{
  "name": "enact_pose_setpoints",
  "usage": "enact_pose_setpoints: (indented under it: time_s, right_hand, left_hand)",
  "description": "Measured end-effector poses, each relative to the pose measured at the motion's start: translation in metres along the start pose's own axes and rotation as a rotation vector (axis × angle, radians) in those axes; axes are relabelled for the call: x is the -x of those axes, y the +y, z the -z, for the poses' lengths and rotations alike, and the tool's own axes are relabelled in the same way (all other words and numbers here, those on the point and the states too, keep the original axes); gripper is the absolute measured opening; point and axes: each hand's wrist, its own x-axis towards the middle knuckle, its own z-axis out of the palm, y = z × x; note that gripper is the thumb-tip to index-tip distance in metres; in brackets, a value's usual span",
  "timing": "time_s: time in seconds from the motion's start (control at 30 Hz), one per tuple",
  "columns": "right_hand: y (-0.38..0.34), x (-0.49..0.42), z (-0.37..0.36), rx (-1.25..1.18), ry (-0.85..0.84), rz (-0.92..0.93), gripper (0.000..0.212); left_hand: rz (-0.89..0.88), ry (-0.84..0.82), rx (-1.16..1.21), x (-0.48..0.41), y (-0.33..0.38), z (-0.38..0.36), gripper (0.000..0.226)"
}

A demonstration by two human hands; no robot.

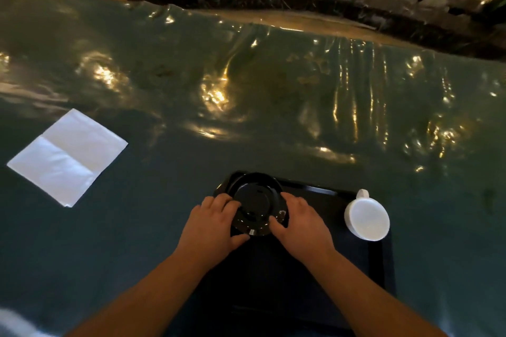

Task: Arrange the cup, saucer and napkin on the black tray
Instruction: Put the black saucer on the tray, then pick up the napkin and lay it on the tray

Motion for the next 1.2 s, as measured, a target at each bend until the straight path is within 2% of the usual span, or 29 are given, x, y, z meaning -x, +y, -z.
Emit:
enact_pose_setpoints:
  time_s: [0.13,0.27,0.43,0.67,0.87,1.0,1.07,1.13,1.2]
  right_hand:
    - [-0.030,-0.011,-0.003,0.012,0.108,0.059,0.053]
    - [-0.099,-0.030,-0.027,0.063,0.088,0.236,0.055]
    - [-0.149,-0.045,-0.042,0.068,0.077,0.370,0.064]
    - [-0.250,-0.055,-0.096,0.040,-0.053,0.513,0.065]
    - [-0.289,-0.053,-0.128,0.039,-0.140,0.535,0.065]
    - [-0.296,-0.048,-0.141,0.032,-0.196,0.480,0.064]
    - [-0.294,-0.045,-0.144,0.036,-0.235,0.444,0.061]
    - [-0.291,-0.045,-0.147,0.021,-0.274,0.402,0.054]
    - [-0.287,-0.046,-0.149,-0.068,-0.312,0.309,0.045]
  left_hand:
    - [0.087,0.092,0.094,0.012,-0.034,0.015,0.076]
    - [0.255,0.163,0.088,0.037,-0.103,0.025,0.079]
    - [0.375,0.171,0.081,0.044,-0.146,0.035,0.087]
    - [0.597,0.085,-0.003,0.084,-0.246,0.035,0.090]
    - [0.677,0.015,-0.060,0.091,-0.308,0.040,0.060]
    - [0.556,-0.014,-0.210,0.076,-0.329,0.049,0.029]
    - [0.497,-0.081,-0.329,0.068,-0.332,0.053,0.016]
    - [0.477,-0.136,-0.384,0.061,-0.332,0.057,0.009]
    - [0.454,-0.105,-0.325,0.057,-0.328,0.061,0.009]
